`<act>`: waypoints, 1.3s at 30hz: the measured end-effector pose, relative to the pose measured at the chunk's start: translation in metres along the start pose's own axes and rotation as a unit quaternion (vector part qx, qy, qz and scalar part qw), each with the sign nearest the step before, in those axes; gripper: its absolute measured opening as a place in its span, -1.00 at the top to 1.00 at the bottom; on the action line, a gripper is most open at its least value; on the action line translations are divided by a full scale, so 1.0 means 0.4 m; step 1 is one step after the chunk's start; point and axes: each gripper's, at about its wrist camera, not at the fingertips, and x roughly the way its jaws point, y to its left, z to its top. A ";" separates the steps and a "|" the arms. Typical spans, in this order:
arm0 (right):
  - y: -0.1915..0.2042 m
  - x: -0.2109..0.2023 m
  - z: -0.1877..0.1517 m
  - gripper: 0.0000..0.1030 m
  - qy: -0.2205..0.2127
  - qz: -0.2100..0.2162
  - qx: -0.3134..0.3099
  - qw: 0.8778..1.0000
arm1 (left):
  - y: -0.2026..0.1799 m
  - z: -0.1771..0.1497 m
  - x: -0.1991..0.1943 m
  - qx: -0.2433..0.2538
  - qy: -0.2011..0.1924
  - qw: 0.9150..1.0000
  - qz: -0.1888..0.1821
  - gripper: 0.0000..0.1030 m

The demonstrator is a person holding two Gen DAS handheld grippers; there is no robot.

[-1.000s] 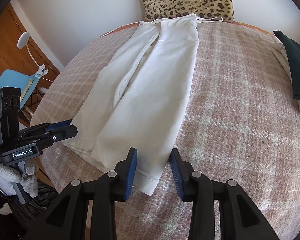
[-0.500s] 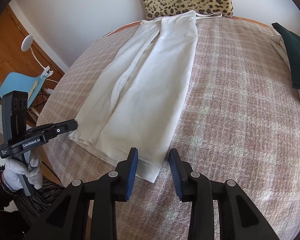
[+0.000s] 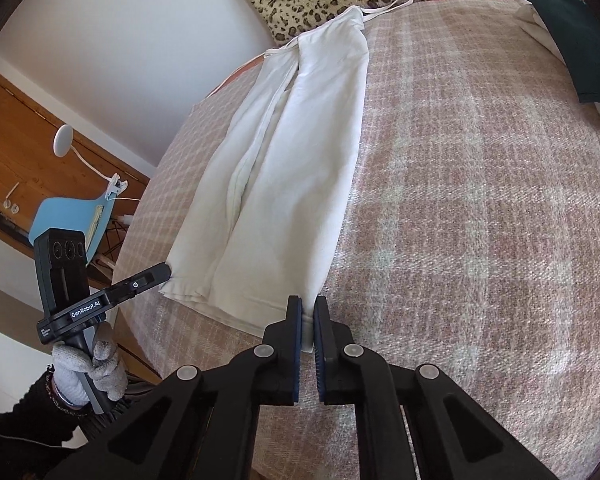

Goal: Fold small clothes
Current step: 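Grasp the camisole hem with the right tool, then fold the hem up toward the straps with the right tool and release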

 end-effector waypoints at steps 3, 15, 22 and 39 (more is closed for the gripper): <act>-0.001 -0.010 0.006 0.94 -0.010 0.016 0.010 1.000 | -0.008 0.007 -0.010 -0.001 -0.007 1.000 -0.006 0.96; 0.003 0.007 0.013 0.36 0.002 0.004 0.004 1.000 | -0.006 -0.008 0.023 -0.003 0.032 0.999 -0.008 0.46; 0.006 0.023 0.004 0.73 0.012 0.016 0.002 1.000 | -0.016 -0.018 0.035 0.008 0.032 0.999 -0.002 0.93; 0.005 -0.033 0.114 0.94 -0.072 0.100 0.060 0.991 | -0.039 0.136 -0.043 -0.029 -0.037 0.996 -0.070 0.92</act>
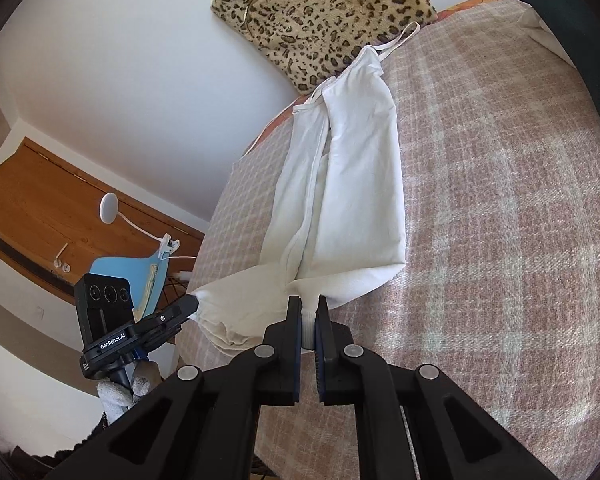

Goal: Fold small clothes
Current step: 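Fold the hem up toward the straps with the right tool and release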

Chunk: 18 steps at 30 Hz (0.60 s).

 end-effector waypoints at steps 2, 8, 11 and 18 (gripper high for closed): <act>0.005 0.004 0.028 0.94 -0.009 0.003 0.002 1.000 | 0.002 0.023 0.007 0.000 -0.008 1.000 0.006 0.92; 0.020 0.052 0.106 0.94 -0.024 -0.012 -0.004 1.000 | 0.028 0.094 0.042 -0.011 -0.019 0.999 0.028 0.92; 0.009 0.075 0.133 0.94 -0.026 -0.025 0.002 0.999 | 0.043 0.123 0.067 -0.015 -0.021 0.999 0.040 0.92; -0.033 0.118 0.180 0.94 -0.026 -0.037 0.026 0.999 | 0.067 0.164 0.113 -0.024 -0.019 0.998 0.056 0.92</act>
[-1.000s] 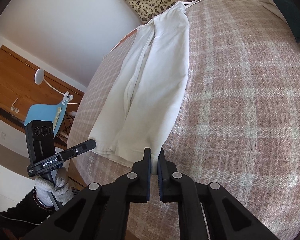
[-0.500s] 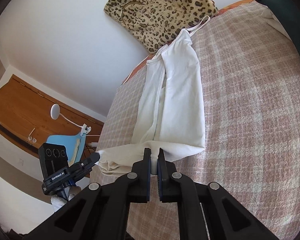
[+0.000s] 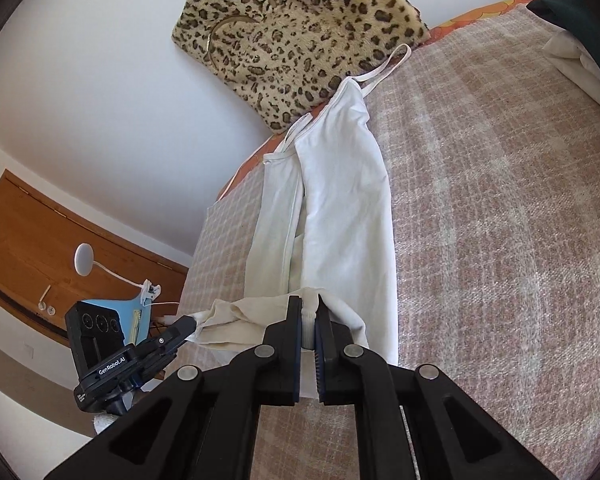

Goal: Fold small clothes
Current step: 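Fold the hem up toward the straps with the right tool and release, then move both tools toward the camisole's shoulder straps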

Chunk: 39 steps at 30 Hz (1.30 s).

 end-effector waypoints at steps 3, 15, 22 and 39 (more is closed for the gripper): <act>-0.009 0.021 0.008 0.94 0.005 -0.012 0.003 1.000 | 0.003 0.007 0.020 -0.001 0.005 1.000 0.006 0.92; -0.024 0.071 0.032 0.86 0.013 -0.040 -0.001 0.999 | 0.017 0.024 0.056 0.004 0.012 0.999 0.032 0.92; 0.006 0.034 0.039 0.42 -0.016 -0.055 -0.028 0.998 | -0.007 0.041 0.010 0.024 -0.016 0.998 0.048 0.73; 0.146 0.110 -0.044 0.60 0.059 -0.079 -0.209 0.973 | -0.099 -0.061 0.065 0.121 0.045 0.991 0.031 0.73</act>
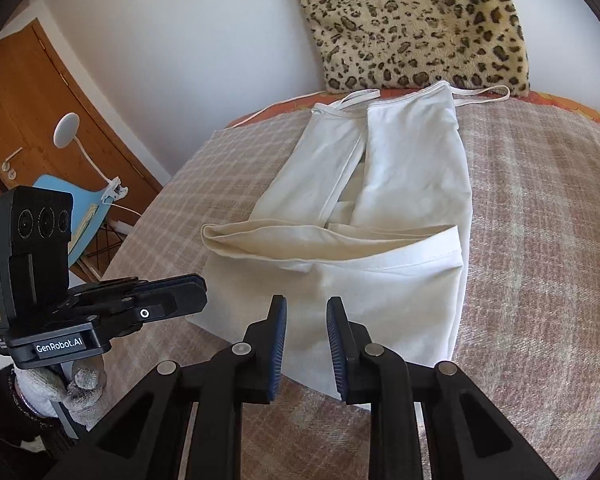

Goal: Fold small clothes
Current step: 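Move both tools toward the camisole's shoulder straps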

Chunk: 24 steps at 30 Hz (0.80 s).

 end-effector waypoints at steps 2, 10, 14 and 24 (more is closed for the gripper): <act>-0.015 0.012 0.008 0.60 -0.002 -0.011 0.006 1.000 | 0.009 0.014 0.024 -0.006 0.005 1.000 0.007 0.73; -0.072 0.035 0.056 0.58 -0.023 -0.082 0.023 0.996 | 0.021 0.059 0.042 0.005 -0.024 0.998 0.055 0.73; -0.090 0.044 0.065 0.65 -0.021 -0.111 0.024 0.993 | 0.034 0.068 0.051 0.016 -0.028 0.996 0.083 0.73; -0.034 -0.021 0.045 0.55 -0.069 -0.099 -0.023 0.992 | -0.010 0.047 0.008 0.059 -0.059 0.989 0.125 0.73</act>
